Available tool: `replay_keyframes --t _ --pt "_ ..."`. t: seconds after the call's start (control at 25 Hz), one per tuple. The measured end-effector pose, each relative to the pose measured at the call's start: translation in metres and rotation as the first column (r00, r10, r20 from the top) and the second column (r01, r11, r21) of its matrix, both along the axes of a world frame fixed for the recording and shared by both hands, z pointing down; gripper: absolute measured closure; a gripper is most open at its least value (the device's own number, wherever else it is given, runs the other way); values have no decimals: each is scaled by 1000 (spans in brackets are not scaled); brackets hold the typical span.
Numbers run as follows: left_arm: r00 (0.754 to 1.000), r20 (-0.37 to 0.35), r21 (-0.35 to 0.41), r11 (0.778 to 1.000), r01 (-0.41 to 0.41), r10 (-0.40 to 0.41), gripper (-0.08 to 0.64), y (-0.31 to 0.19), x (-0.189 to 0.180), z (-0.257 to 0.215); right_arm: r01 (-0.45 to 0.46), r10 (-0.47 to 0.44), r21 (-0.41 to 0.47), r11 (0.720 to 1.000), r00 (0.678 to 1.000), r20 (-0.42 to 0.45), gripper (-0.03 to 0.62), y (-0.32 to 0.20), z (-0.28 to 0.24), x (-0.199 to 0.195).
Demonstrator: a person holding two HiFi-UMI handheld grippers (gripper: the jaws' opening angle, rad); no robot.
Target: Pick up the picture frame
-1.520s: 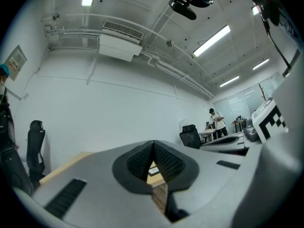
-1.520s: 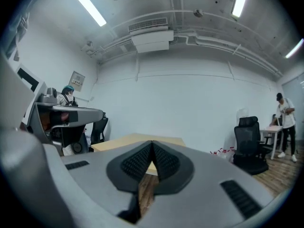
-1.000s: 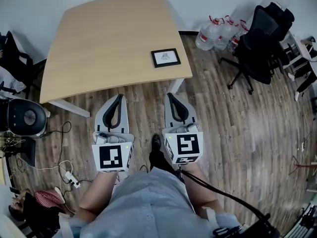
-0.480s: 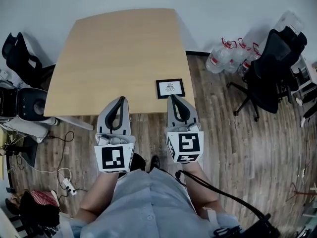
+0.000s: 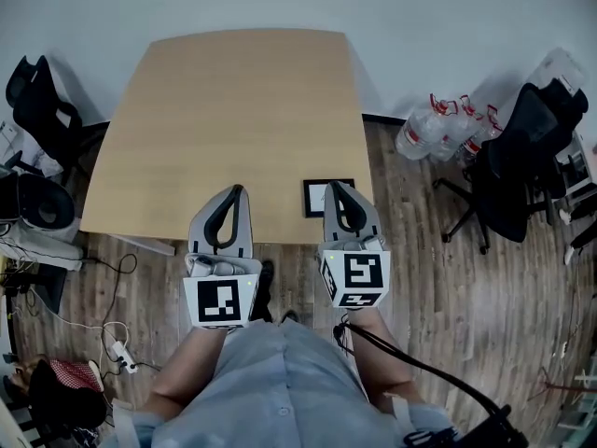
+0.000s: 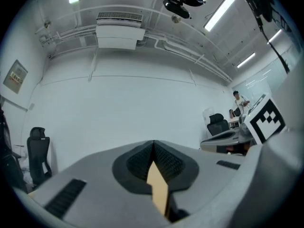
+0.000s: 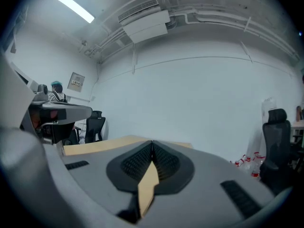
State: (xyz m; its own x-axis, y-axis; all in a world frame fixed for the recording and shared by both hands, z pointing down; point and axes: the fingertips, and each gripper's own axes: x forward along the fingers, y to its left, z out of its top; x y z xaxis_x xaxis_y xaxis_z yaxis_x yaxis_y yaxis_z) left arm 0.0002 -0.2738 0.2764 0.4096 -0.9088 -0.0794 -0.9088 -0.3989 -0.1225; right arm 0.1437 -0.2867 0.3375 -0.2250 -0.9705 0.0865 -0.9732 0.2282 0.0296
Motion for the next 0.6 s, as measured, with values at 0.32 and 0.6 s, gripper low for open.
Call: replay_keyframes --t 0.32,0.6 --pt "1000 -9 -67 998 -11 11 558 -53 -7 15 -18 17 -68 998 1000 -11 591 -45 24 -6" --pt "999 15 -152 988 -38 40 558 -87 -11 37 -51 51 -190 980 999 -4 591 -68 68 -7"
